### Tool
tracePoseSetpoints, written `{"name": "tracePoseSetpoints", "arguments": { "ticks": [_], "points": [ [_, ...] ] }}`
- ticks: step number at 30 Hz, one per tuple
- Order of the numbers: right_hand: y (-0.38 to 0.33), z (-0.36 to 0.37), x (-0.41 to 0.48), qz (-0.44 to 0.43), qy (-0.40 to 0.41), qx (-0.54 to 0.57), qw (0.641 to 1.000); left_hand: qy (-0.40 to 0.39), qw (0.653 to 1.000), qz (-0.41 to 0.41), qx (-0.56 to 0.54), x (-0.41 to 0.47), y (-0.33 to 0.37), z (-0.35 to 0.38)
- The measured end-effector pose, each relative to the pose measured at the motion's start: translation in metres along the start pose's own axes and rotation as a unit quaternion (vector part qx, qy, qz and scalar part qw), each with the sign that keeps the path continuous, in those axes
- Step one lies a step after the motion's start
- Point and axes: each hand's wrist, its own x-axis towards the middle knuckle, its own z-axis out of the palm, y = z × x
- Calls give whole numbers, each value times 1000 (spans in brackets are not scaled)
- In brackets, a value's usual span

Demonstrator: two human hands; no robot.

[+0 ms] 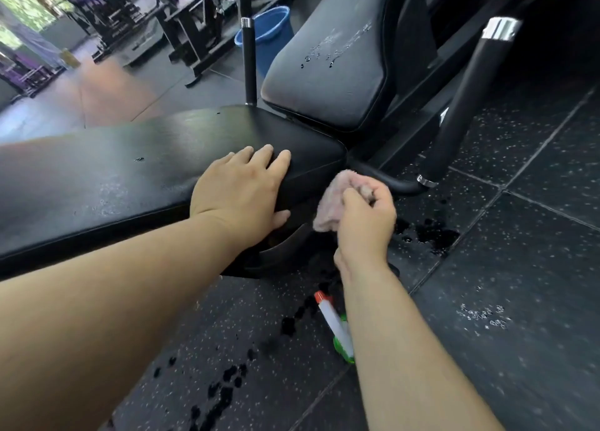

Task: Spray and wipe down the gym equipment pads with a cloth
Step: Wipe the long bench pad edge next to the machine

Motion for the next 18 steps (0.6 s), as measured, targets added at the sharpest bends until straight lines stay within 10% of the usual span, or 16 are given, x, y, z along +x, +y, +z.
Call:
{"name": "tracePoseSetpoints", "arguments": {
  "ticks": [14,18],
  "points": [
    [18,35,-47,-19,-103,27,994,-137,989,56,-16,-43,-71,-25],
    [-10,0,3,-42,3,5,999,-128,990,60,-17,-42,-71,-24]
  ]
}}
